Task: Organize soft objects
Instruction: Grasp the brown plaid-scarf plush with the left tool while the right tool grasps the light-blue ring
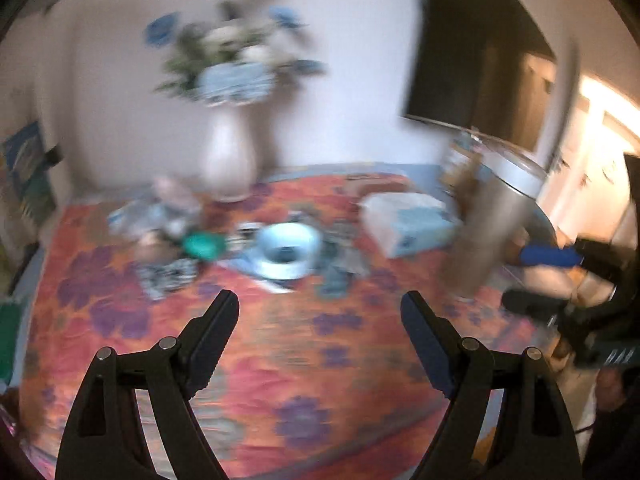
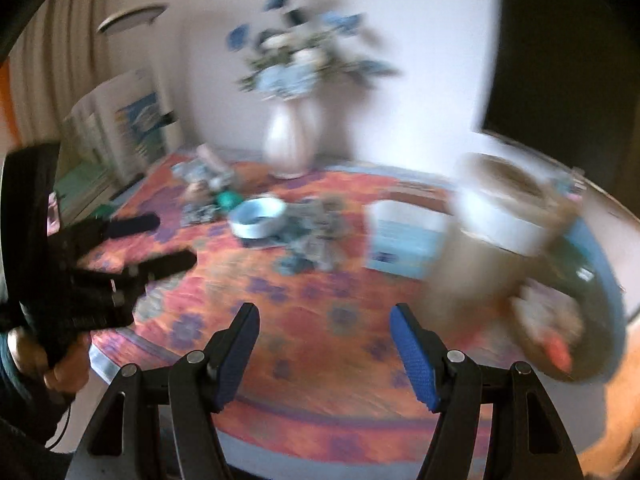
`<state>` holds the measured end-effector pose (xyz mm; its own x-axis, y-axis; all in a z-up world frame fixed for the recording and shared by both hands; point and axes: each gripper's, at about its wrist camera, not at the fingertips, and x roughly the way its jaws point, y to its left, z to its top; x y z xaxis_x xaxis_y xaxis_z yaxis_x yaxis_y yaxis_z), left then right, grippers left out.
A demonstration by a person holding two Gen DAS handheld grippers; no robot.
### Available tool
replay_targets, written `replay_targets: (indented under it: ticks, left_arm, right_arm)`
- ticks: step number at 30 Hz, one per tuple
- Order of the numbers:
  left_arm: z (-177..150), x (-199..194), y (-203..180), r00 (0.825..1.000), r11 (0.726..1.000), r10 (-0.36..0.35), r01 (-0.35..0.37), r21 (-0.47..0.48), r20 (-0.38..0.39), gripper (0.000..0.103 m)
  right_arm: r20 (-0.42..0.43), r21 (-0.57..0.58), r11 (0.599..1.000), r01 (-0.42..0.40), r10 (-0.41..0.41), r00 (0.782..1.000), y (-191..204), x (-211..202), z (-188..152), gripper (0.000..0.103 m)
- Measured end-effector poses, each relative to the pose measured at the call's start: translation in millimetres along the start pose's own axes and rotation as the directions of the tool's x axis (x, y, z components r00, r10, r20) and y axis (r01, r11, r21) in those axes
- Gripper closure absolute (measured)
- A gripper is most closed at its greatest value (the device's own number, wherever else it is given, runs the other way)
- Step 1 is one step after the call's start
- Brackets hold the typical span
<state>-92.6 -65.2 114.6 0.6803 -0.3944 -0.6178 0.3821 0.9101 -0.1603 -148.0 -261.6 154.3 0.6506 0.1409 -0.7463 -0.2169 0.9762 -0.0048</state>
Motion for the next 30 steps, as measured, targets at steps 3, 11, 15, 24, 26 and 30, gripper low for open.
replay_targets:
  ticks: [3,11,15,24,26,30]
  left_arm:
    - [11.7,14.0,42.7,0.995,0.999,0.043,-0.045,-0.021,-0.091,0.021]
    - [12.8,76.5,132.4,0.974,0.982,0.099,-0.129,-0.135,-0.206,0.007]
    - [10.2,105.5,149.7,0.966,0.975,0.064,-0.114,-0.192,-0.249,0.007]
    - [13.0,144.3,146.8,0.947,0.972,0.144,-0.19,-0.139,-0.288,0.008]
    - [12.9,145.9,142.9,0.942,0.969,0.179,-0.218,-0.114,-0.283,0.019]
    - [10.9,138.5,134.8,0.931,0.959,0.26,-0.28,-0.044,-0.255,0.074]
  right_arm:
    - [-0.038,-0.001,0.998,-0.068,0.068,0.997,22.6,37.2,21.6,0.037]
    - [-0.093,0.065,0.992,-0.112,0.118,0.989,40.1,127.0,68.0,0.019]
    - [-0.134,0.059,0.994,-0.095,0.102,0.986,45.3,159.8,76.1,0.019]
    - [-0.148,-0.048,0.999,0.001,-0.008,0.989,50.9,195.1,85.6,0.019]
    - [-0.152,-0.06,0.998,0.01,-0.019,0.988,51.8,200.0,85.1,0.025]
    - [-0.152,-0.076,0.997,0.011,-0.023,0.988,55.7,198.3,85.7,0.037]
